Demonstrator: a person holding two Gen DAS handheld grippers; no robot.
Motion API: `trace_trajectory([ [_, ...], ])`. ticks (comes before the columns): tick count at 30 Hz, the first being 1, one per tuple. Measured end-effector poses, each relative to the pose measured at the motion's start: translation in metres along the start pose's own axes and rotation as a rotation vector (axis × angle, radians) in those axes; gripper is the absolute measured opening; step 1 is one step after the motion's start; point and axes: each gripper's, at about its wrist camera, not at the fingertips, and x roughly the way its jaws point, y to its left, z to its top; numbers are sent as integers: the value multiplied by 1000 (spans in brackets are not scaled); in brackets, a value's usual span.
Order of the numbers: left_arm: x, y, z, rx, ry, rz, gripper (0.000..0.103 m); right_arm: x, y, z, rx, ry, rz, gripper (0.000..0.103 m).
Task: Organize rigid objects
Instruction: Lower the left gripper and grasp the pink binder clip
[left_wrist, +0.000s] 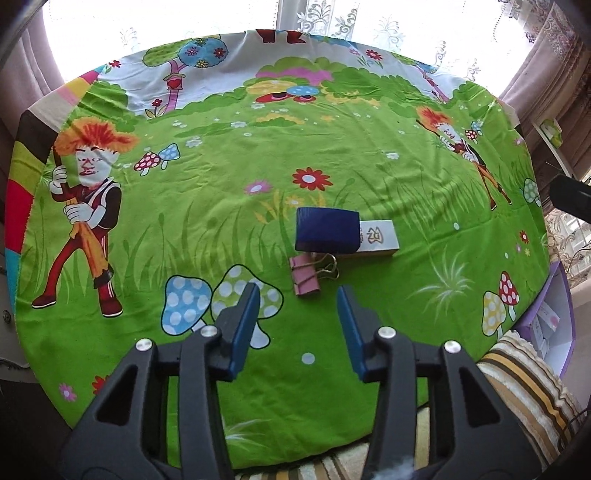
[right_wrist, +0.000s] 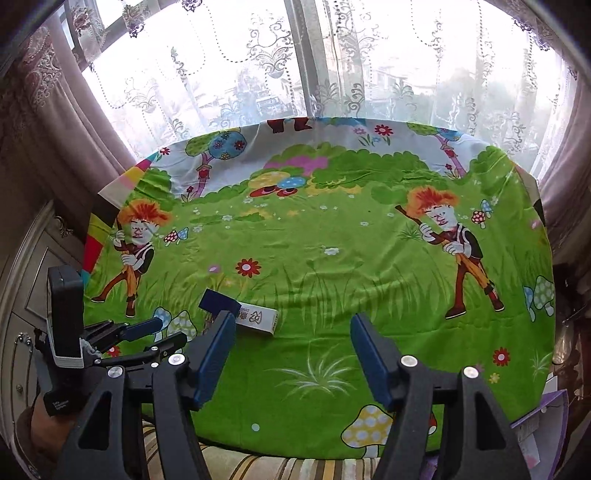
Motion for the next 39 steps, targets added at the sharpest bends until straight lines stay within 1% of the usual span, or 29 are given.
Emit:
trace_trajectory([
  [3,15,-1,1,16,13,-18,48,21,4,-8,-24,34,5,66],
  [7,30,1,3,20,35,-44,48,40,-3,-16,-5,70,6,66],
  [13,45,6,10,11,38,-82,48,56,-16,-20,30,102,3,66],
  [15,51,5,12,15,44,-85,47,61,-18,-22,38,117,7,66],
  [16,54,5,11,18,49,-90,45,63,-18,-23,37,123,8,66],
  [17,55,5,10,20,48,-94,39,65,-17,-24,35,129,10,66],
  [18,55,5,10,23,36,-97,27,67,-16,-26,34,135,11,66],
  [19,55,7,9,15,42,-112,24,70,-14,-28,33,141,12,66],
  [22,52,10,5,2,47,-137,23,77,-7,-35,24,171,26,66],
  [28,37,21,-11,-57,53,-166,23,73,19,-54,10,181,58,66],
  [31,25,27,-17,-91,55,-160,23,67,34,-66,-16,181,83,66],
  [34,9,33,-21,-131,33,-140,23,60,48,-73,-56,177,97,66],
  [39,-16,44,-27,-179,-18,-81,23,37,68,-78,-151,91,68,67],
])
